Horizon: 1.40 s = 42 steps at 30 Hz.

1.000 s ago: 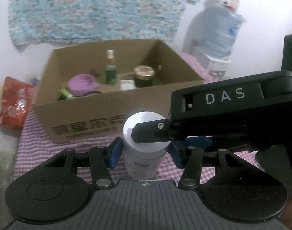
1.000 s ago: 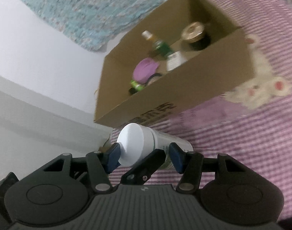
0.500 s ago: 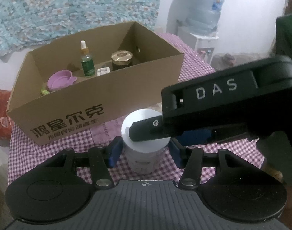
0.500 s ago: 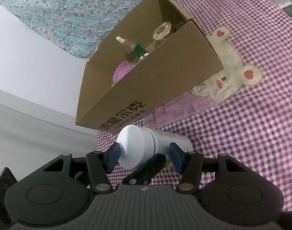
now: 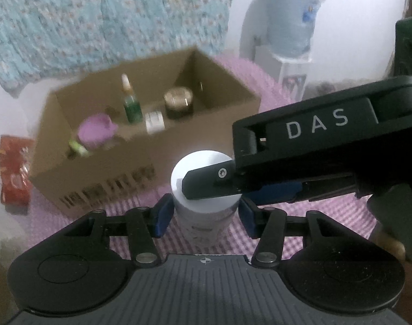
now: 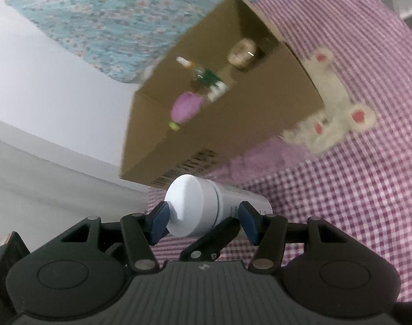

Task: Organize rigid objects
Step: 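Carry the white supplement bottle into the box and release it upright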

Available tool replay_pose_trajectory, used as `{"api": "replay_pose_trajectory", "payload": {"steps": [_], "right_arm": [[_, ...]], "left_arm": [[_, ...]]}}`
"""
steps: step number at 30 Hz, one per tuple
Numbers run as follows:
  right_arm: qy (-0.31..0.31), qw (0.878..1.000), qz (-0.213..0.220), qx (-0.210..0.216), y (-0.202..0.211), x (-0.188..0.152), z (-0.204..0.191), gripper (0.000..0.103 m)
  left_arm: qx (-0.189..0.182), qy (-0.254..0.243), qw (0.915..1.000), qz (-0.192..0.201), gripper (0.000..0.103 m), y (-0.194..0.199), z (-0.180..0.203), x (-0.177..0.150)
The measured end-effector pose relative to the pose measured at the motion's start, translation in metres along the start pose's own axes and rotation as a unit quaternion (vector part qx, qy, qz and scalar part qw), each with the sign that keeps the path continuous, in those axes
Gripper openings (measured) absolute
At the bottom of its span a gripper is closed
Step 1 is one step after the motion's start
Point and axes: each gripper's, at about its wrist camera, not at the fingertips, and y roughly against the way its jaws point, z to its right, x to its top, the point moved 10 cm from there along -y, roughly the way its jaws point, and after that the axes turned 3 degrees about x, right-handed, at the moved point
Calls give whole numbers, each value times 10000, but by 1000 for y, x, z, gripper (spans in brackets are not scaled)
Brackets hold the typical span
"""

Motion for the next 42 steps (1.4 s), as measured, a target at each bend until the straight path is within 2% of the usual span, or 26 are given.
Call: {"api": "replay_pose_trajectory", "payload": {"steps": [4,8,13,19,25,33,42], "right_arm": [[451,9983,300,226,20,24,-40,61],[1024,9916,673,417,38,56,-81,61],[1441,9836,1000,424,49,103,-106,61],[1357,9860,946,197,33,145,-84,61],[1047,9922,672,1,3,164,-33,61],[829,9959,316,-185,-27,164,13,61],[978,9940,144,-475,-41,163,28,60]], "left_arm": [[198,102,9985,499,52,31,-8,38],[332,248,9944,969,52,52,-16,86],[382,265,9904,1300,52,47,-11,131],[157,415,9932,1081,52,-1,1,155],[-45,553,9967,588,52,-56,13,151],[-38,550,9984,93,52,-100,18,130],[-13,434,9990,-89,52,-118,22,119]]}}
